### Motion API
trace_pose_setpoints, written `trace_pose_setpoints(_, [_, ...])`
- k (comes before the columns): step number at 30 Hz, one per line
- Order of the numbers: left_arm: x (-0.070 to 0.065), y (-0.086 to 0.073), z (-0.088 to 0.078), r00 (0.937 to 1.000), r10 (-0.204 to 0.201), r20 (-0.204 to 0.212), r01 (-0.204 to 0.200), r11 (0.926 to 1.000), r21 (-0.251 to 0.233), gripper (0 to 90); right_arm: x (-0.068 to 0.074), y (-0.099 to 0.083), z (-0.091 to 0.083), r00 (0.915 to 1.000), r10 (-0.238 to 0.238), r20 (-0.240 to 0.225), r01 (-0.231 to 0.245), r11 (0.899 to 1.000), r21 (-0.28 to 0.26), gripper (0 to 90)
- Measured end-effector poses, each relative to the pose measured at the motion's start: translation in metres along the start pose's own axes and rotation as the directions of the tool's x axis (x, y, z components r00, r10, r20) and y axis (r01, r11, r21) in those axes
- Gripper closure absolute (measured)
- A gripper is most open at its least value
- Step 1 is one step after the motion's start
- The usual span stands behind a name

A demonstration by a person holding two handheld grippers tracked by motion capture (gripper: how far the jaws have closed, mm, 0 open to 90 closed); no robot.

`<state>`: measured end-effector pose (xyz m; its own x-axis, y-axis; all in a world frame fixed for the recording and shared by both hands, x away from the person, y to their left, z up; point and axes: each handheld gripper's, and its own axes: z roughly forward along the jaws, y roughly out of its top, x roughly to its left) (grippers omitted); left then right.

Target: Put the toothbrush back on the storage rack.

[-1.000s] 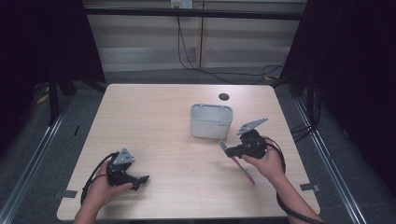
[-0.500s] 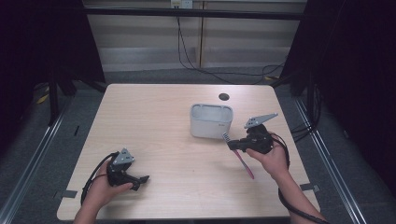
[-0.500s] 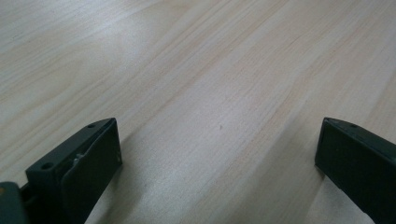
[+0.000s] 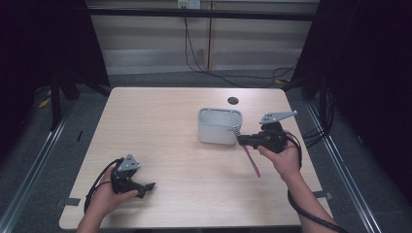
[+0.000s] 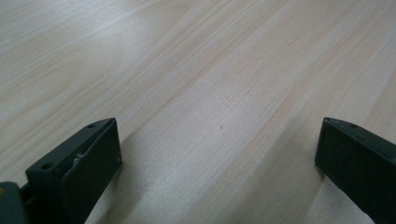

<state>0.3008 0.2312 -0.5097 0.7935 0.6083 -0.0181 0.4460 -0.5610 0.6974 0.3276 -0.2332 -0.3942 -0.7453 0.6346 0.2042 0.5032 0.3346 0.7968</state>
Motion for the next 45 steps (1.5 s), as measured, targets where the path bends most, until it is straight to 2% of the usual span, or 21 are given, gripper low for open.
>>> trace_pose_setpoints(10, [0.000,0.000,0.000,1.0000,0.000,0.000,0.000,1.0000,0.000,0.0,-0.003,0.008,-0.005,0.9997,0.011,0.021,-0.009,0.998,-0.059,86.2])
trace_pose_setpoints(20, [0.000,0.000,0.000,1.0000,0.000,0.000,0.000,1.0000,0.000,0.0,-0.004,0.017,-0.012,0.9990,0.024,0.039,-0.019,0.992,-0.126,86.2])
trace_pose_setpoints(31, [0.000,0.000,0.000,1.0000,0.000,0.000,0.000,1.0000,0.000,0.0,-0.006,0.027,-0.014,0.9983,0.032,0.048,-0.024,0.988,-0.155,86.2])
trace_pose_setpoints(45, [0.000,0.000,0.000,1.0000,0.001,0.000,-0.001,1.0000,0.000,0.0,-0.006,0.043,-0.016,0.9985,0.013,0.053,-0.002,0.982,-0.191,86.2])
